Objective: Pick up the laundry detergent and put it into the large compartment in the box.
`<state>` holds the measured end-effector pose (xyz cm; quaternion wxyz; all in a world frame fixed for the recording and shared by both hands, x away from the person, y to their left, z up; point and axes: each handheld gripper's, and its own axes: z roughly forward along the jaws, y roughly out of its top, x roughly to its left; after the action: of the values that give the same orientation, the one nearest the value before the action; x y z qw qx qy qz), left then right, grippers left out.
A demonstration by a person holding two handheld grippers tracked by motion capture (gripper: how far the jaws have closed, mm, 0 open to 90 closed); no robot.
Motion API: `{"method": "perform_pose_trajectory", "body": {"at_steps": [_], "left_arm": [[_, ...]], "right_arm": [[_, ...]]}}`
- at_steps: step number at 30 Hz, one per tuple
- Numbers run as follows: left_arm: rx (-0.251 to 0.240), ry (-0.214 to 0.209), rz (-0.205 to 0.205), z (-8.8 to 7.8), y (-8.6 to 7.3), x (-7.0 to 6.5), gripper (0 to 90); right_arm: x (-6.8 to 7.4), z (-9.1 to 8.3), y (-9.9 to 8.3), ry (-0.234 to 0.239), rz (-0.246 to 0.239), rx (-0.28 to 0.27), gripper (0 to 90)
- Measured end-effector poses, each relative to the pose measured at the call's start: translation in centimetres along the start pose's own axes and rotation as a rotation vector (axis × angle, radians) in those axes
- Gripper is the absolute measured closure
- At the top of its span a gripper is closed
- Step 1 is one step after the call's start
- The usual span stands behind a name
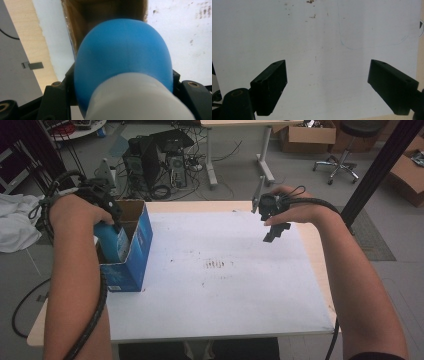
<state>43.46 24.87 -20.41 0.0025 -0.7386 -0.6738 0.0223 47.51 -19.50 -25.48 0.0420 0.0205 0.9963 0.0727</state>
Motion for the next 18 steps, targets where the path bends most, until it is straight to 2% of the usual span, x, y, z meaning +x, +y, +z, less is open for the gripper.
{"method": "perform_pose_trajectory", "body": {"at_steps": [4, 6, 18], "left_arm": [[0.001, 0.016, -0.001, 1.4, 0.2, 0.1, 39.3], [0.001, 0.013, -0.001, 2.5, 0.3, 0.2, 39.3], [0.016, 0.007, 0.007, 6.3, 0.8, 0.5, 39.2]], "right_arm": [[-0.1, 0.2, 0.1, -0.001, -0.001, 0.004, 16.1], [-0.1, 0.3, 0.1, 0.002, 0.001, 0.003, 16.1], [-0.2, 0.7, 0.2, 0.006, 0.001, 0.004, 16.1]]}}
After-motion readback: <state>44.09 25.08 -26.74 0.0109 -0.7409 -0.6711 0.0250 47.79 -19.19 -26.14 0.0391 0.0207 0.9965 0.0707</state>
